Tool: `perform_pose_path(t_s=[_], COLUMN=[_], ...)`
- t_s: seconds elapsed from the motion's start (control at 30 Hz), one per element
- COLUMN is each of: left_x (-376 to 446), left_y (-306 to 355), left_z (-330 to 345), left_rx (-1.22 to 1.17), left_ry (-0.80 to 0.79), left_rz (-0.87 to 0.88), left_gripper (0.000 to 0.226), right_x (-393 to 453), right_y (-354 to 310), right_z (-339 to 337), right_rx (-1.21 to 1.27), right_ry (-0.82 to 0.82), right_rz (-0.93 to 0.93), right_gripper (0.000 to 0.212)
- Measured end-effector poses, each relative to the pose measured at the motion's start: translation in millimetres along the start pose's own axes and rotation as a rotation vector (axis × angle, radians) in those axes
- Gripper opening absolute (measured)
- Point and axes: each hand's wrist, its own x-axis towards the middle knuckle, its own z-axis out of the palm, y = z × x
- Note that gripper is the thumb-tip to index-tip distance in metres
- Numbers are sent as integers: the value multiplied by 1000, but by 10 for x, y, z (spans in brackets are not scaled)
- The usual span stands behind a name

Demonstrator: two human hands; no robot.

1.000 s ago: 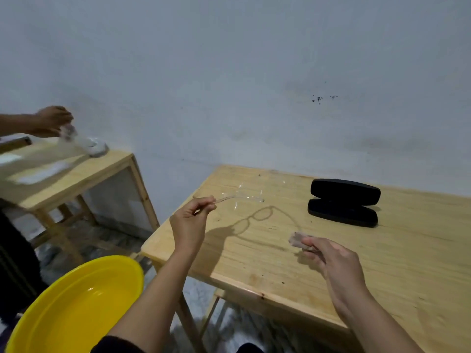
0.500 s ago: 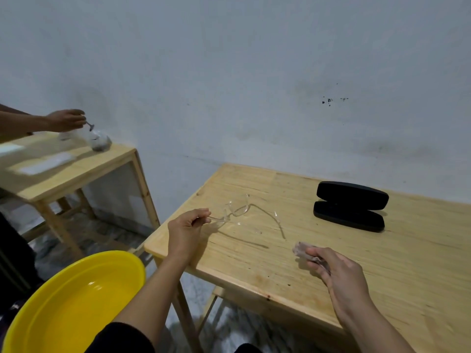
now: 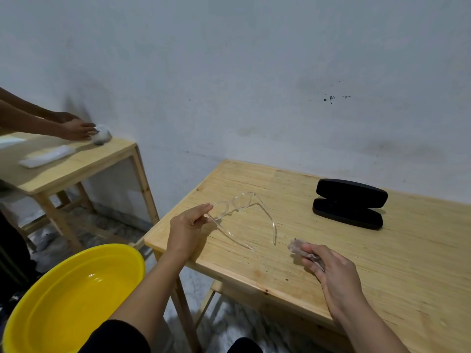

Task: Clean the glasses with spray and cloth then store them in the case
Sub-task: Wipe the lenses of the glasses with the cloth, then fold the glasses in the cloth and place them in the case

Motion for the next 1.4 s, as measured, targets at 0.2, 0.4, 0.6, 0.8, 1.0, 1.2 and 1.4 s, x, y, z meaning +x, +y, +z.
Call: perform_pose_path(t_s=[0.2, 0.4, 0.6, 0.8, 1.0, 1.2, 1.4], left_x=[-39, -363, -682, -720, -642, -614, -558], left_y=[188, 917, 1400, 1638, 1700, 1788, 1888], left_z=[15, 445, 1074, 1329, 1452, 1516, 1514], left_rx=[49, -239, -445, -506, -523, -538, -635], left_ry=[117, 19, -467, -514, -509, -532, -593], left_rz=[108, 104, -93, -93, -78, -43, -36], left_gripper=[33, 17, 12, 10, 24, 19, 17], right_x=[-28, -40, -41, -11, 73, 129, 200], right_y=[-88, -237, -352, -422, -459, -528, -578], right_z=[-36, -150, -346, -604, -784, -818, -886], right_rx=[18, 19, 10, -67, -147, -143, -161], right_ry=[-3, 27, 72, 119, 131, 72, 90], right_rz=[12, -41, -69, -124, -147, -153, -218], right_gripper=[13, 24, 22, 10, 15, 10, 7])
